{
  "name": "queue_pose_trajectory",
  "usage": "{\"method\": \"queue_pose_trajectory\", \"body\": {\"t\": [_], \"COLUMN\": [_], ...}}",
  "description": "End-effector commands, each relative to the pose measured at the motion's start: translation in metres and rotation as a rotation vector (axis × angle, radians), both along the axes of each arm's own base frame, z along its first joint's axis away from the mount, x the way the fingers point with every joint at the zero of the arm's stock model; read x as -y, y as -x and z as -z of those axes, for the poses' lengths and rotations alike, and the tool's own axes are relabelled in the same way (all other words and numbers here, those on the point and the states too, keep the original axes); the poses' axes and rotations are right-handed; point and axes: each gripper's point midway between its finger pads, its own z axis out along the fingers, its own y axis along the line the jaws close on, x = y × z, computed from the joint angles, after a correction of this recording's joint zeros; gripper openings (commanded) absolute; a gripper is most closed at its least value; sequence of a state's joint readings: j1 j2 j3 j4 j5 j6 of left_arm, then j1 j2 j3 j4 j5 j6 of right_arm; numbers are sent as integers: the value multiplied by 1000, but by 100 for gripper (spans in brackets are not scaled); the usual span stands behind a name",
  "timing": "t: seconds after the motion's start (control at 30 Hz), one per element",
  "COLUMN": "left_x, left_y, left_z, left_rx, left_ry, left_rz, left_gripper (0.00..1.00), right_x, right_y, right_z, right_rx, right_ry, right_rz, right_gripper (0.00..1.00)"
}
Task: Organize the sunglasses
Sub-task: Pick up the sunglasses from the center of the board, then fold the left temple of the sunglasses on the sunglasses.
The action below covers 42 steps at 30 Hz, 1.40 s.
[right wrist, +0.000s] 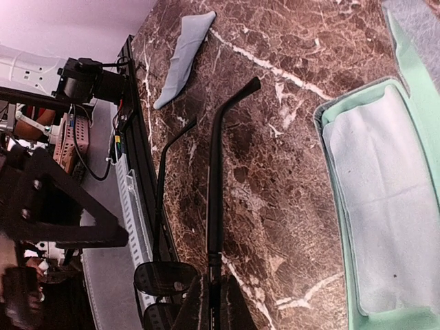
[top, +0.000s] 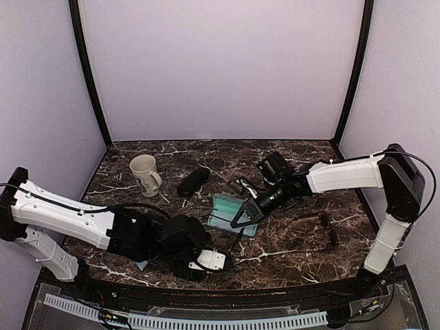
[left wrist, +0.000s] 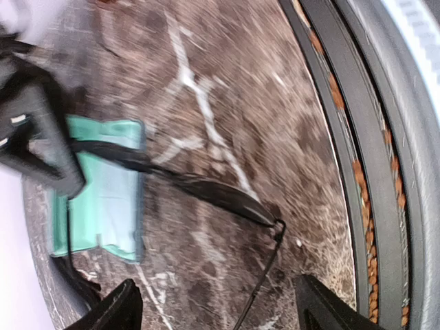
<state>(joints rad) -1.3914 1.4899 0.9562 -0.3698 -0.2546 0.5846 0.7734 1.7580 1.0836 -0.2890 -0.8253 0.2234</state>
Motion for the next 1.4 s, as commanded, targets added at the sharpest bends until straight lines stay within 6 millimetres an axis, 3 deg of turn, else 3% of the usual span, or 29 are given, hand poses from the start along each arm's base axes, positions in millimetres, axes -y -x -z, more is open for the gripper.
{"method": "queue_pose_trajectory", "body": {"t": [0.0,0.2,0.3,0.4,0.53,0.67,1.13,1.37], "left_x": [9,-17,-42,-62,-76,-77,-38,-31], "left_y": [-13,-59,-83,-96,-106,-112,-121,-124], "left_z": [-67,-134,-155,-162,-147,-127,-98,-93], "left_rx": [-78,-143,-182,-244,-349,-426,-605,-613], "left_ry": [348,729,885,965,982,946,869,845], "left_rz": [-157,-471,-674,-823,-987,-1081,-1074,-1075], "left_gripper": [79,77,76,75,75,74,74,76], "right_x": [2,11,13,17,22,24,25,25], "right_y": [-13,-34,-43,-52,-62,-65,-65,-65], "right_z": [-46,-79,-91,-100,-106,-109,-107,-107], "right_rx": [111,201,244,292,327,332,318,320], "right_ry": [-108,-188,-233,-253,-255,-264,-272,-275], "right_rz": [51,176,242,310,381,409,425,423], "right_gripper": [0,0,0,0,0,0,0,0]}}
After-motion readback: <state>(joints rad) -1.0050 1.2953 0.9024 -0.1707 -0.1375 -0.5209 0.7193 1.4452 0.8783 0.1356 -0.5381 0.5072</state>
